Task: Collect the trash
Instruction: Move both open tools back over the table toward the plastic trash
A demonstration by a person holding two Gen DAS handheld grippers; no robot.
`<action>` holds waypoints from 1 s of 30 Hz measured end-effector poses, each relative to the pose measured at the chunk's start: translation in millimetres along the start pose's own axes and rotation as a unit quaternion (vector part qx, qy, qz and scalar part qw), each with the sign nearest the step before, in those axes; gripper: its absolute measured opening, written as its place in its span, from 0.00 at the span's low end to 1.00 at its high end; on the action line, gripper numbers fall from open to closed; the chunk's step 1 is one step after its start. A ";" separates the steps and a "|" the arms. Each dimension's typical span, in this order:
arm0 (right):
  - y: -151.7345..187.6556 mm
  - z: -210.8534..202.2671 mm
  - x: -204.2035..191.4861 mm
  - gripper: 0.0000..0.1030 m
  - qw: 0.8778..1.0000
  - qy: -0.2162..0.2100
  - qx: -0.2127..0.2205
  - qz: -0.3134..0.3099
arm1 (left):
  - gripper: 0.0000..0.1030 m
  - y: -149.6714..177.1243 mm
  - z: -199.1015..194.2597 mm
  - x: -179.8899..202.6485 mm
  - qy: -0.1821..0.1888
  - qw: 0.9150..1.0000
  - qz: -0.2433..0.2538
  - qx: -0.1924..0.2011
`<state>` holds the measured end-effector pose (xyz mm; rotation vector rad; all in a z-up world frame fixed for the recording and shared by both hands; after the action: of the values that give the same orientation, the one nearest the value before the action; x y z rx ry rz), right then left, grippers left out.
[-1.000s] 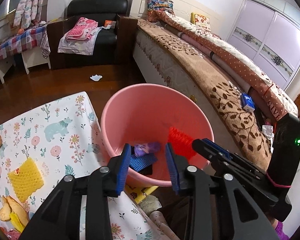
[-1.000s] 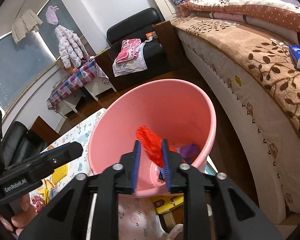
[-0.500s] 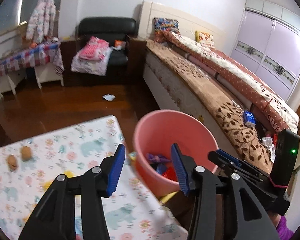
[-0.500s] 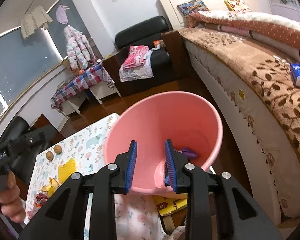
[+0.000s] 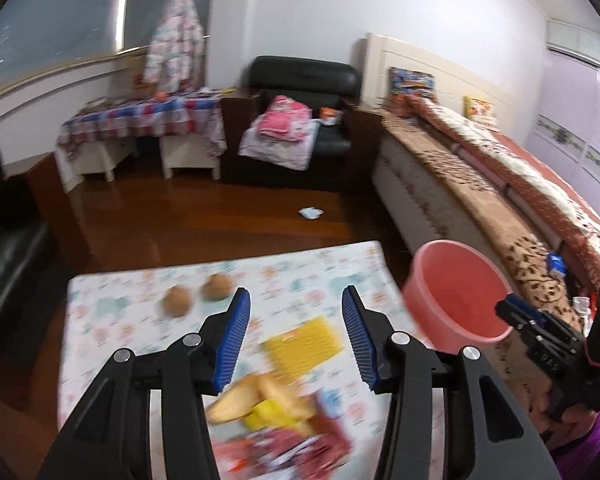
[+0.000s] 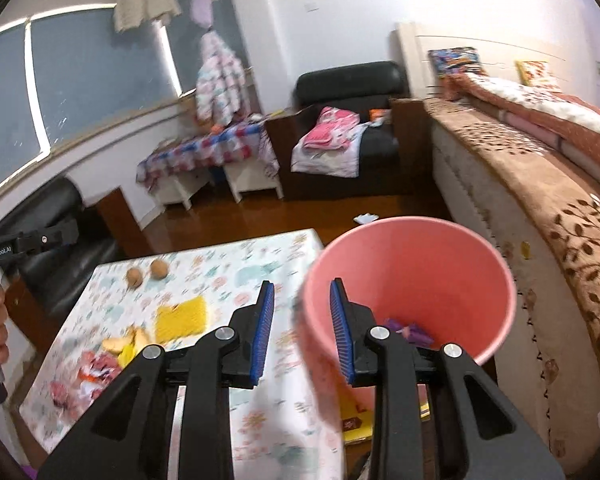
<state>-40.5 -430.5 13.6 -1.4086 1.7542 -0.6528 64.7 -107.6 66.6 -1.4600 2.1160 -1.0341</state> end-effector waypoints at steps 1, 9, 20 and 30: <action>1.3 2.8 -6.0 0.29 1.000 -0.010 -0.007 -0.002 | 0.46 5.7 -4.6 -9.9 -0.007 1.000 -0.005 -0.002; 15.3 17.9 -63.1 0.28 0.996 -0.054 -0.054 -0.055 | 0.46 60.7 -28.8 -73.2 -0.043 0.997 -0.056 -0.033; 38.3 32.6 -88.9 0.28 0.986 -0.110 -0.121 -0.036 | 0.46 125.4 -44.1 -94.0 -0.016 0.993 -0.083 -0.080; 46.8 21.9 -108.2 0.28 0.984 -0.117 -0.122 -0.062 | 0.50 165.2 -36.2 -77.7 0.027 0.991 -0.055 -0.121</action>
<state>-40.0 -312.5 -8.2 -1.6977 1.6096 -0.3269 -34.4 8.4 -39.9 -1.6953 2.2868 -0.8883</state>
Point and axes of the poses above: each gripper's, at about its wrist camera, not at the fingertips, and z roughly the way its jaws point, x to its right, y to its underside, the point moved 2 cm from there along z, roughly the way its jaws point, and after that the axes turned 2 degrees about -x, right-handed, at the moved point
